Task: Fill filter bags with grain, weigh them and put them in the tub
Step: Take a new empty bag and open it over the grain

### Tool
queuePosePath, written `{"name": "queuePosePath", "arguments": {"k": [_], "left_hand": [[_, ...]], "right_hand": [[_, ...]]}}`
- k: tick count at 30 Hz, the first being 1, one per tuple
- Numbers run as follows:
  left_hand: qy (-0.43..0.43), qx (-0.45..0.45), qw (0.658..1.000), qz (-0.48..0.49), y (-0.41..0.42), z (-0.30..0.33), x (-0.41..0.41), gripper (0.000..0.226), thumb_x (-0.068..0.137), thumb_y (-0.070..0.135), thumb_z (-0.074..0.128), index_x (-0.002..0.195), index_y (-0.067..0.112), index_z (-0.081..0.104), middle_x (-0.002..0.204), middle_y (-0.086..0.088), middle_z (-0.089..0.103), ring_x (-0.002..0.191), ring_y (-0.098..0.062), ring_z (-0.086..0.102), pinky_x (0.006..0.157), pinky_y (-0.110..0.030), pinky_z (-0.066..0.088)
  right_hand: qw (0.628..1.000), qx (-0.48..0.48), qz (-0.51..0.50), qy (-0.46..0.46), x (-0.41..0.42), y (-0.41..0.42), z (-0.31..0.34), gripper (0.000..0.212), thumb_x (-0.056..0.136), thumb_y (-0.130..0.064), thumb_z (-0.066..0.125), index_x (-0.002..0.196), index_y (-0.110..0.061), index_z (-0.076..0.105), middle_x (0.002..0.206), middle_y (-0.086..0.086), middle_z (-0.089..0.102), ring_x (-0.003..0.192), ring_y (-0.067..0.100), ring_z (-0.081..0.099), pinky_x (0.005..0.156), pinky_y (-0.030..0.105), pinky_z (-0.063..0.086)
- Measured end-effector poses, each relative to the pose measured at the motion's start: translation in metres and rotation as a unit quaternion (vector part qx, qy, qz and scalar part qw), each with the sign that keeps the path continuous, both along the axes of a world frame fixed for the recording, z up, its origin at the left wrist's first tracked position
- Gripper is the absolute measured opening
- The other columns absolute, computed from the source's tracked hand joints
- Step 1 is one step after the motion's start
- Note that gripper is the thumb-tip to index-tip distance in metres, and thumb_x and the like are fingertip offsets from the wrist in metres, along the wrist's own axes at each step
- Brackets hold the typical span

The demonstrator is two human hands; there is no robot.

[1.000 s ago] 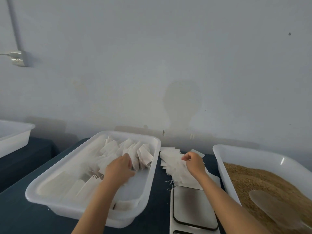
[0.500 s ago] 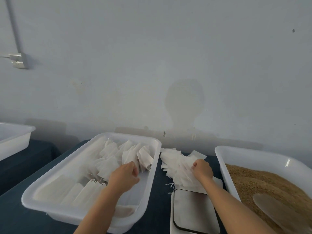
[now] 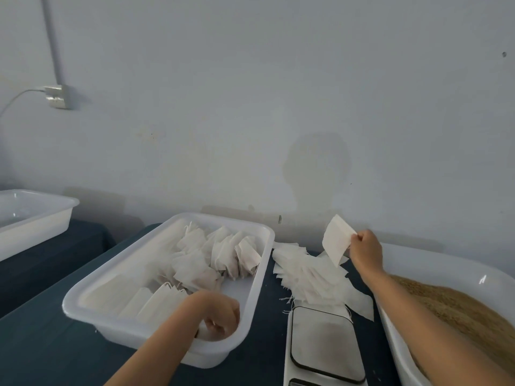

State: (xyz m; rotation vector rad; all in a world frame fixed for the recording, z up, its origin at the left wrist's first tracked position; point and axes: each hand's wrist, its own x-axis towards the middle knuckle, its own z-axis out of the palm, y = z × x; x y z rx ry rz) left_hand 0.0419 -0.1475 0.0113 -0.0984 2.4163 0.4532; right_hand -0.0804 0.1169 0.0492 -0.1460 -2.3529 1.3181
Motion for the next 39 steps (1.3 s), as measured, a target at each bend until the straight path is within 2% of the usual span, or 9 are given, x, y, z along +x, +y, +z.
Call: {"name": "queuePosePath", "arguments": {"k": [5, 8, 12, 17, 22, 26, 30, 33, 39], "left_hand": [[-0.055, 0.036, 0.998, 0.019, 0.002, 0.006, 0.005, 0.04, 0.094, 0.004, 0.047, 0.134, 0.004, 0.044, 0.127, -0.017, 0.055, 0.098, -0.023, 0.062, 0.089, -0.029, 0.049], [-0.065, 0.106, 0.989, 0.086, 0.0, 0.005, 0.006, 0.027, 0.095, 0.01, 0.042, 0.118, 0.002, 0.053, 0.1, -0.011, 0.061, 0.076, -0.017, 0.058, 0.083, -0.027, 0.049], [-0.06, 0.115, 0.985, 0.111, -0.003, 0.006, 0.011, 0.018, 0.094, 0.009, 0.044, 0.11, 0.005, 0.053, 0.078, -0.003, 0.053, 0.064, -0.011, 0.051, 0.061, -0.018, 0.046], [-0.004, 0.035, 0.998, 0.054, 0.004, 0.005, 0.016, 0.037, 0.093, 0.005, 0.047, 0.13, 0.001, 0.048, 0.128, -0.017, 0.056, 0.115, -0.026, 0.058, 0.093, -0.029, 0.047], [0.024, 0.134, 0.985, 0.104, -0.018, 0.021, 0.018, 0.041, 0.087, -0.007, 0.041, 0.126, 0.003, 0.049, 0.081, -0.003, 0.052, 0.067, -0.012, 0.053, 0.06, -0.016, 0.049], [0.015, 0.151, 0.983, 0.103, -0.054, 0.037, 0.026, 0.034, 0.083, -0.013, 0.032, 0.099, 0.01, 0.051, 0.087, -0.005, 0.051, 0.073, -0.015, 0.052, 0.063, -0.019, 0.05], [0.064, -0.05, 0.995, 0.065, -0.077, 0.034, 0.028, 0.034, 0.085, -0.01, 0.034, 0.107, 0.005, 0.055, 0.113, -0.019, 0.059, 0.08, -0.023, 0.057, 0.08, -0.032, 0.052], [0.116, -0.221, 0.968, 0.015, -0.077, 0.024, 0.028, 0.03, 0.09, 0.0, 0.04, 0.115, 0.001, 0.057, 0.12, -0.017, 0.06, 0.089, -0.024, 0.058, 0.082, -0.032, 0.047], [0.254, -0.339, 0.906, 0.002, -0.044, 0.031, 0.017, 0.031, 0.093, 0.007, 0.045, 0.124, 0.009, 0.047, 0.125, -0.007, 0.054, 0.115, -0.023, 0.055, 0.089, -0.029, 0.044]], "right_hand": [[0.998, -0.049, 0.025, 0.014, 0.02, 0.017, 0.018, 0.015, 0.094, -0.006, 0.04, 0.083, 0.001, 0.048, 0.094, 0.024, 0.057, 0.092, 0.042, 0.057, 0.082, 0.053, 0.05], [0.993, -0.108, 0.051, 0.014, 0.032, 0.024, 0.024, 0.016, 0.096, -0.006, 0.042, 0.092, 0.005, 0.052, 0.1, 0.025, 0.059, 0.083, 0.035, 0.061, 0.087, 0.056, 0.049], [0.976, -0.191, 0.104, 0.02, 0.052, 0.025, 0.03, 0.014, 0.096, -0.003, 0.043, 0.087, 0.002, 0.052, 0.089, 0.016, 0.056, 0.071, 0.022, 0.059, 0.062, 0.031, 0.054], [0.965, -0.229, 0.129, 0.024, 0.069, 0.028, 0.028, 0.016, 0.096, -0.003, 0.044, 0.082, 0.0, 0.05, 0.078, 0.01, 0.056, 0.076, 0.029, 0.058, 0.067, 0.031, 0.059], [0.962, -0.237, 0.13, 0.022, 0.075, 0.043, 0.023, 0.015, 0.098, -0.005, 0.043, 0.087, 0.001, 0.051, 0.079, 0.013, 0.055, 0.073, 0.026, 0.058, 0.066, 0.032, 0.059], [0.963, -0.239, 0.122, 0.019, 0.08, 0.059, 0.019, 0.02, 0.098, -0.005, 0.043, 0.08, 0.001, 0.051, 0.083, 0.014, 0.055, 0.074, 0.027, 0.058, 0.06, 0.026, 0.058], [0.961, -0.25, 0.117, 0.016, 0.085, 0.065, 0.016, 0.022, 0.098, -0.006, 0.044, 0.078, -0.006, 0.053, 0.084, 0.013, 0.056, 0.072, 0.025, 0.058, 0.055, 0.026, 0.056], [0.961, -0.252, 0.116, 0.008, 0.086, 0.069, 0.009, 0.016, 0.097, -0.006, 0.044, 0.086, 0.0, 0.054, 0.084, 0.013, 0.057, 0.072, 0.027, 0.059, 0.05, 0.017, 0.055], [0.962, -0.252, 0.106, -0.003, 0.092, 0.083, 0.006, 0.019, 0.097, -0.004, 0.045, 0.081, -0.002, 0.054, 0.087, 0.016, 0.058, 0.074, 0.028, 0.06, 0.053, 0.024, 0.055]]}}
